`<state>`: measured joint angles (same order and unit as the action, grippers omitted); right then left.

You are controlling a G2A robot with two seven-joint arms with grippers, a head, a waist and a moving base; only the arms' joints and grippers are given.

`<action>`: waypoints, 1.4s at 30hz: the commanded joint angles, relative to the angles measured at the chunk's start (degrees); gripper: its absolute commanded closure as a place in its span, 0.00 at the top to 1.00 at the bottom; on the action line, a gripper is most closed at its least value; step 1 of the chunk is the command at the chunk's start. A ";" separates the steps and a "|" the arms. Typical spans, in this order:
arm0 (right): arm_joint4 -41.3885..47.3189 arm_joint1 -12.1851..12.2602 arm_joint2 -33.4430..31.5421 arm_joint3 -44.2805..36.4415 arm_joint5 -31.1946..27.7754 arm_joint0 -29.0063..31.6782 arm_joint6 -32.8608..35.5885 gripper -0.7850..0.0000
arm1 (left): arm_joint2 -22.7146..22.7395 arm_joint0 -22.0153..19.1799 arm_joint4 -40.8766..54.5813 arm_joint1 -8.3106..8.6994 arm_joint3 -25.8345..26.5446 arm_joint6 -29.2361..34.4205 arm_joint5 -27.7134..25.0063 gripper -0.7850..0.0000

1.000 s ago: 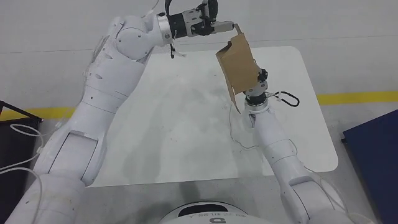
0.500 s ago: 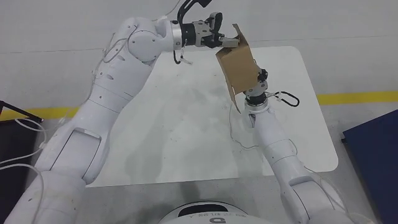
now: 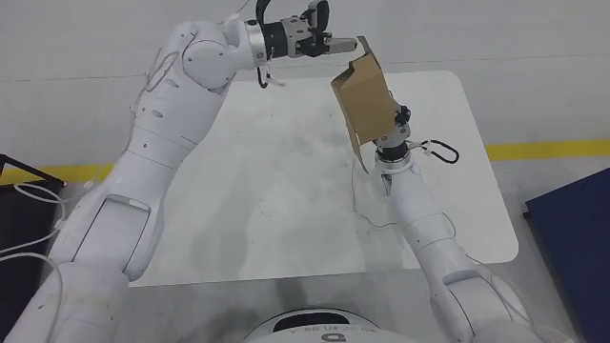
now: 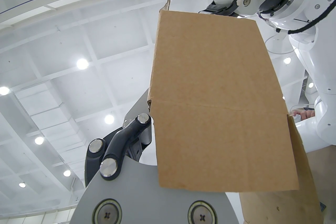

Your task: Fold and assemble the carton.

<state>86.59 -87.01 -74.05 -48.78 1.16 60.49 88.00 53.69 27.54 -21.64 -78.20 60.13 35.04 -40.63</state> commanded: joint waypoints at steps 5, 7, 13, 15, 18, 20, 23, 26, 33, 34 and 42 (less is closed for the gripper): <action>0.00 0.00 0.00 0.00 0.00 0.00 0.00 0.00 | -0.10 -0.01 0.02 -0.02 -0.02 0.13 0.00 1.00; 0.00 0.00 0.00 0.00 0.00 0.00 0.00 0.00 | 0.93 2.25 7.00 -0.14 -0.30 -1.39 1.20 1.00; -8.49 1.44 -1.86 -3.83 -2.95 1.94 0.00 0.00 | 5.28 3.42 33.56 0.31 -3.11 11.42 8.16 1.00; -12.19 2.19 -2.68 -5.50 -4.29 2.82 0.00 0.00 | 6.57 3.72 40.83 0.43 -3.78 15.80 10.95 1.00; -15.48 3.10 -3.86 -7.26 -6.32 3.92 0.00 0.00 | 7.65 4.26 53.26 0.23 -4.66 23.62 17.33 1.00; -16.31 3.53 -4.34 -8.14 -7.02 4.37 0.00 0.00 | 7.75 4.46 62.12 -0.12 -5.51 30.50 24.33 1.00; -17.43 4.13 -5.13 -8.58 -9.02 4.64 0.00 0.00 | 7.30 3.73 66.07 -0.26 -8.55 36.25 31.70 1.00; -18.44 4.73 -6.15 -8.33 -11.40 4.42 0.00 0.00 | 6.97 2.50 63.23 -0.07 -11.30 37.45 31.84 1.00; -20.66 5.32 -8.00 -5.94 -15.58 3.58 -0.54 0.00 | 7.01 2.20 62.76 -0.05 -11.78 37.46 31.28 1.00; -20.66 5.32 -8.00 -5.94 -15.58 3.58 -0.54 0.00 | 7.01 2.20 62.76 -0.05 -11.78 37.46 31.28 1.00; -22.54 5.43 -7.65 -7.98 -15.70 4.21 -2.89 0.00 | 6.10 5.20 61.00 0.14 -8.32 35.34 35.46 1.00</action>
<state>65.54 -81.70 -81.70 -56.01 -13.53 64.52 85.96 59.66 32.25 37.17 -78.05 51.40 69.59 -6.19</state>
